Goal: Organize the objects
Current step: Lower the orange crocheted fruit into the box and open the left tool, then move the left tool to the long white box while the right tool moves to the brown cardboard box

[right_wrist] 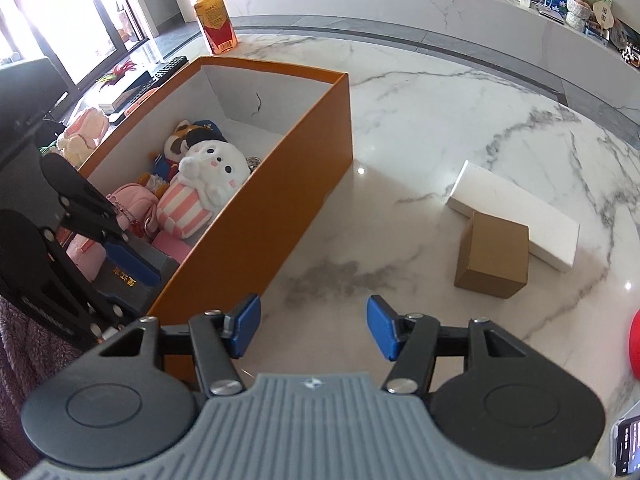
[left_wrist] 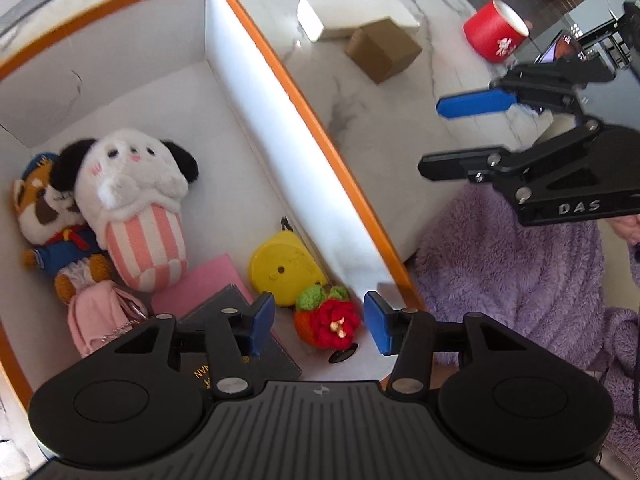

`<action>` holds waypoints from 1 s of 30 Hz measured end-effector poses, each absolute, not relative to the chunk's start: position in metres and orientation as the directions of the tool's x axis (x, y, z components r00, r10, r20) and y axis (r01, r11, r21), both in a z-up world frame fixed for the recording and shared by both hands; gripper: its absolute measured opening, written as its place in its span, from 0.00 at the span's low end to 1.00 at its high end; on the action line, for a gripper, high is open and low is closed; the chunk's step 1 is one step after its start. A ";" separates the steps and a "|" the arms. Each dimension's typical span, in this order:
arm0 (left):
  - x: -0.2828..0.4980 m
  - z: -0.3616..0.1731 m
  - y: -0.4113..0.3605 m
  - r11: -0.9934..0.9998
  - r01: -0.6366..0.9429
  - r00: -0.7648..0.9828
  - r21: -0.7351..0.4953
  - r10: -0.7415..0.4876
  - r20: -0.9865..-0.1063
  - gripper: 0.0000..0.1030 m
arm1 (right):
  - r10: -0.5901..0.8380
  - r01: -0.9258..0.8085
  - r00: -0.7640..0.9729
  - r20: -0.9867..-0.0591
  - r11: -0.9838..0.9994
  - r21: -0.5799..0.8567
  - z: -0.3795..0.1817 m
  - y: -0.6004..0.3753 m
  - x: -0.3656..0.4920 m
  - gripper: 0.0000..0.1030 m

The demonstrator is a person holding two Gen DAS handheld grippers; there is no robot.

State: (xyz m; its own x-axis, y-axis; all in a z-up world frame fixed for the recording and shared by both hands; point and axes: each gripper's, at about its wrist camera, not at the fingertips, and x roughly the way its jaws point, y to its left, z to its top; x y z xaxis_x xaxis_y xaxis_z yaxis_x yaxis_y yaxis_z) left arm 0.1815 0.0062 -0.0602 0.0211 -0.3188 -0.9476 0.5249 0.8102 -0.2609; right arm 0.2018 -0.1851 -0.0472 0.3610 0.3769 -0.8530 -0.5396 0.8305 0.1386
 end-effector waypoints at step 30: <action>0.260 -0.062 -0.141 0.745 0.654 0.252 -0.131 -0.378 -0.891 0.37 | 0.253 -0.325 0.520 -0.816 0.942 0.085 -0.089 -0.269 0.244 0.74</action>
